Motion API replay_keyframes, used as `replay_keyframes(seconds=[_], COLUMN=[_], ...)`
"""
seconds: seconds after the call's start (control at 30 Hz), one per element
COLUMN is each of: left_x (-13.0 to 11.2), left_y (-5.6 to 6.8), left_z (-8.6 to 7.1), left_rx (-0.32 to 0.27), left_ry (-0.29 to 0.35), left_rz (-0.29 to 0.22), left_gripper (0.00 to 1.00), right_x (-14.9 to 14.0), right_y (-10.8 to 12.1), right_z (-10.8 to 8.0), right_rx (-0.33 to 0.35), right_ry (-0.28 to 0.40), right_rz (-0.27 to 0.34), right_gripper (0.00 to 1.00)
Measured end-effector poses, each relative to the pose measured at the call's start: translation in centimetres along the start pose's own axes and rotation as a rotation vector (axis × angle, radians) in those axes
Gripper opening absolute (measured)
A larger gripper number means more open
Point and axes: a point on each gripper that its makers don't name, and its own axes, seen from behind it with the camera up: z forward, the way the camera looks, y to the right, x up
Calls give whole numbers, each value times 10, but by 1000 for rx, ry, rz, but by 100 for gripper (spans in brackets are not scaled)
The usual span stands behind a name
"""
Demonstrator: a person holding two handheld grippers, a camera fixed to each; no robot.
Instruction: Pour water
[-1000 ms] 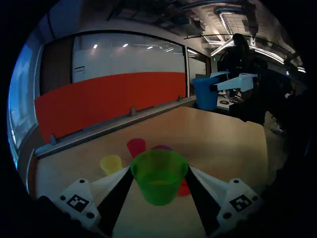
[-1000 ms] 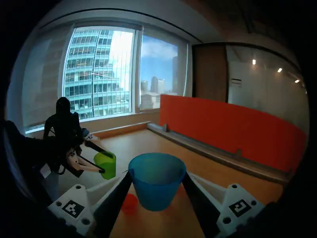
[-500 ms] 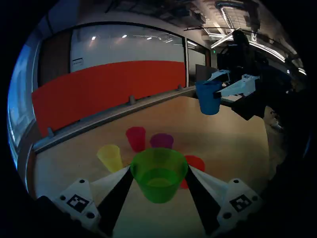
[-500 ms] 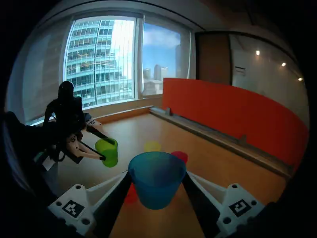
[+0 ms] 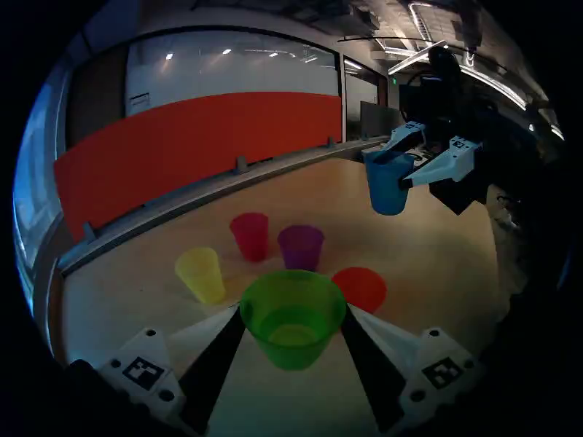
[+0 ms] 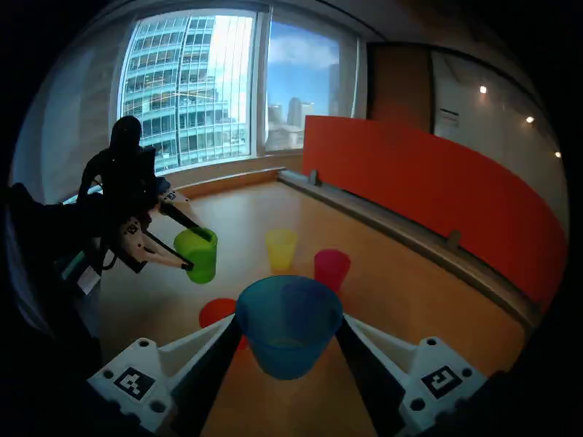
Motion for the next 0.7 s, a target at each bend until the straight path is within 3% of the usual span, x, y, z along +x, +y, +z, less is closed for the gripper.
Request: replay_keyframes(seconds=[0.7], left_x=[-31], left_y=[-3], left_z=[16], left_rx=[-24], left_ry=[-102], left_rz=[-11], left_gripper=[87], right_x=[-39], right_y=[4], right_z=[20], right_rx=[14], right_ry=[-87], right_rz=[-2], right_gripper=[91])
